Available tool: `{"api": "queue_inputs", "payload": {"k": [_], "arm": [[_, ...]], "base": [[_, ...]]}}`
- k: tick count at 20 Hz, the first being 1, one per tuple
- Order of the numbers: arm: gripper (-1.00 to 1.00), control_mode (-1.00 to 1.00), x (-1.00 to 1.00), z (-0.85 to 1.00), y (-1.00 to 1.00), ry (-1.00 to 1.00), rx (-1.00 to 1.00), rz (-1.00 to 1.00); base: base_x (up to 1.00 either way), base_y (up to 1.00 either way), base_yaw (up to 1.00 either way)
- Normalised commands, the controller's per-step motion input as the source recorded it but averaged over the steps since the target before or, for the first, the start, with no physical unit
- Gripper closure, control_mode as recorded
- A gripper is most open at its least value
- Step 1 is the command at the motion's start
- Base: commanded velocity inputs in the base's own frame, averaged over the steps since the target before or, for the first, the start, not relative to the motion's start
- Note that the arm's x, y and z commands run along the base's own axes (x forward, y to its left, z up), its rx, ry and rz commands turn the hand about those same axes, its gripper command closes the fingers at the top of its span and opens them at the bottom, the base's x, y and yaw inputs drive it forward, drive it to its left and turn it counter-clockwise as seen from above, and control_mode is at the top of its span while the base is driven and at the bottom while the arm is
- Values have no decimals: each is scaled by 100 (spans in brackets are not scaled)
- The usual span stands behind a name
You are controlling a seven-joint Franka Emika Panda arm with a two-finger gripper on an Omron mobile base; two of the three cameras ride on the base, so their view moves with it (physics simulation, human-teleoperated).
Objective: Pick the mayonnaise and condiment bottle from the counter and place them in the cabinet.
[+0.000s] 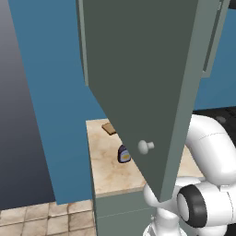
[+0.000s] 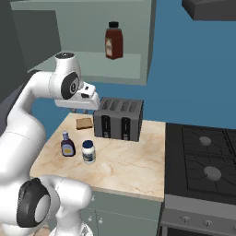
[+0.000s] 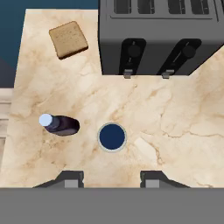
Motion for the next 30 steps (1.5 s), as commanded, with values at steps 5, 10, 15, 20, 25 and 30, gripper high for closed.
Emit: {"api": "queue_inputs", "payload": {"k": [5, 10, 15, 20, 25, 30], "arm": [[-100, -100, -19, -1, 0, 0, 0, 0], [-100, -100, -42, -18, -2, -1, 0, 0], [-100, -100, -45, -29, -7, -4, 0, 0], [-100, -100, -44, -41, -3, -6, 0, 0], [-100, -100, -31, -41, 0, -7, 0, 2], [-100, -100, -6, -29, -3, -5, 0, 7]], "base": [[0, 0, 0], [0, 0, 0], [0, 0, 0], [0, 0, 0], [0, 0, 0], [0, 0, 0]]}}
